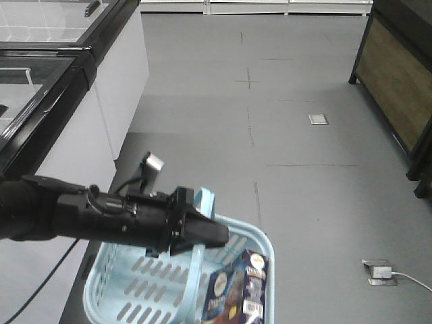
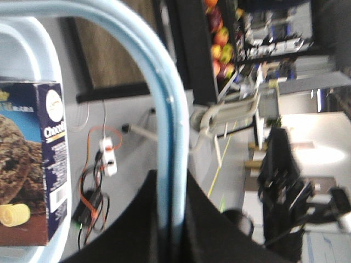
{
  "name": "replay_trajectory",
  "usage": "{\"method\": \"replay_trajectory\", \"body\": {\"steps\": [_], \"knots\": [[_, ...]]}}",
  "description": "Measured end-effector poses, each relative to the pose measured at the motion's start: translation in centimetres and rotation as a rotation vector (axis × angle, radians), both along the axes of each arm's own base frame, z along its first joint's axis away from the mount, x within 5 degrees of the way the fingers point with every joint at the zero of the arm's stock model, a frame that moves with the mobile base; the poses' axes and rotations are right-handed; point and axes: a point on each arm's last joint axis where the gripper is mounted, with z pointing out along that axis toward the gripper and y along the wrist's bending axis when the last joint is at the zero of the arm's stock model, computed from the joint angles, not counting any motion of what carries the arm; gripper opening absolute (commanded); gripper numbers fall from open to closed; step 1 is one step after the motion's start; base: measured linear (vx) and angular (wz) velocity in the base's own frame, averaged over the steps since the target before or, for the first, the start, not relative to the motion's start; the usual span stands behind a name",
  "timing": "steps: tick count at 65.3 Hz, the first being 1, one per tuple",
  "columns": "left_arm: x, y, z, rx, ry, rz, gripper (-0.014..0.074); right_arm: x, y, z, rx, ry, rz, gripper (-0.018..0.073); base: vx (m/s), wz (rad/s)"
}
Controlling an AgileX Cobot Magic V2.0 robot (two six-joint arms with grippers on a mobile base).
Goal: Left arm holds basket, right arm returns cookies
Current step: 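Lift the basket with the cookie box off the freezer with left gripper, then hold the basket in the left gripper while driving along the aisle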
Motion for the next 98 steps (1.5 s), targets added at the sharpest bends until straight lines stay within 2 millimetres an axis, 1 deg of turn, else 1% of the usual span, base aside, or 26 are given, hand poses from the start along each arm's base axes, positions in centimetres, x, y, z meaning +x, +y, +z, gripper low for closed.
{"method": "replay_trajectory", "body": {"steps": [7,13,28,44,65,98], "knots": [[-1.9,-0.6,-1.3,0.023,0.020,-0.052,-0.0008,0.0,0.0,0.0,0.000,0.000,0.000,-0.0008,0.00,0.00],[-3.0,-1.1,-1.9,0.039,0.022,-0.078,-0.0008,0.0,0.0,0.0,0.000,0.001,0.000,-0.0008,0.00,0.00],[-4.3,-2.7,-2.2,0.067,-0.008,-0.124,-0.0008,0.0,0.0,0.0,0.000,0.001,0.000,-0.0008,0.00,0.00],[-4.2,-2.7,-2.3,0.081,-0.017,-0.109,-0.0008,0.0,0.0,0.0,0.000,0.001,0.000,-0.0008,0.00,0.00],[-3.6,-2.5,-2.8,0.147,-0.048,-0.053,-0.0008,0.0,0.0,0.0,0.000,0.001,0.000,-0.0008,0.00,0.00],[-3.6,-2.5,-2.8,0.149,-0.050,-0.052,-0.0008,0.0,0.0,0.0,0.000,0.000,0.000,-0.0008,0.00,0.00]]}}
